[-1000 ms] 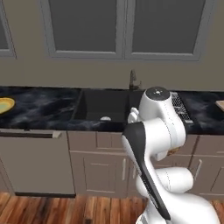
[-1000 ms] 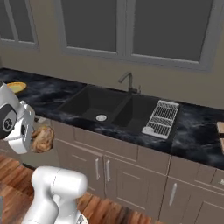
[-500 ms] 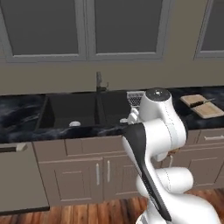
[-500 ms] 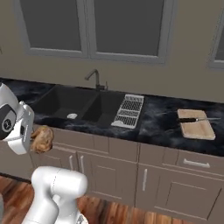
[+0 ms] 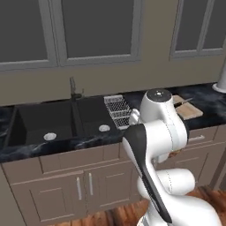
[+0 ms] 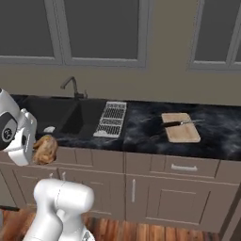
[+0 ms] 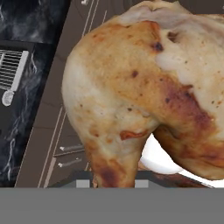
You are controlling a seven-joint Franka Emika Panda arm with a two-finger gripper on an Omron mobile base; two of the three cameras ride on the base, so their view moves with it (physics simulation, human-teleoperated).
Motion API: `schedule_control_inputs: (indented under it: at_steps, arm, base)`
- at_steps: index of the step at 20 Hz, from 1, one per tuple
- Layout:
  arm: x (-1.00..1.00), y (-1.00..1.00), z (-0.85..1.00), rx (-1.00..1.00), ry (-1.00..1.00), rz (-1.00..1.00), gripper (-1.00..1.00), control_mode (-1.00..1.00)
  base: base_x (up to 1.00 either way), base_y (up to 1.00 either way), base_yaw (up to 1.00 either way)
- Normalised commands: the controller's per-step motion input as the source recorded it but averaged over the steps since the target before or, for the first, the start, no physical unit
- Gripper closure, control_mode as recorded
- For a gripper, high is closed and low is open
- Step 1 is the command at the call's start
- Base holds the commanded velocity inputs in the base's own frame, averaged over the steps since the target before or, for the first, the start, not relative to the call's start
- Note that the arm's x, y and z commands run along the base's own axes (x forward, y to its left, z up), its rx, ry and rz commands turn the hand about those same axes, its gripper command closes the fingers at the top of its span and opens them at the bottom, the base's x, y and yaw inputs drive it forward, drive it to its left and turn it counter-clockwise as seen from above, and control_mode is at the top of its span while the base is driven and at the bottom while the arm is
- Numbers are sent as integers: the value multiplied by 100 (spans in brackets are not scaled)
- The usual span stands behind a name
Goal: Pick up the knife from the drawer and place it on the cutting board. Then place the meat from the plate to the cutting board.
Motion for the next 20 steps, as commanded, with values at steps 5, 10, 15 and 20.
schedule_control_inputs:
  at_steps: [5, 10, 15, 20]
  arm:
    - [0, 0, 0, 0, 0, 0, 100, 100]
    - [0, 0, 0, 0, 0, 0, 100, 100]
    - [0, 0, 0, 0, 0, 0, 100, 100]
    - [0, 0, 0, 0, 0, 0, 100, 100]
  base:
    - [56, -53, -16]
    - [51, -71, -5]
    - [52, -57, -2]
    - [56, -37, 0]
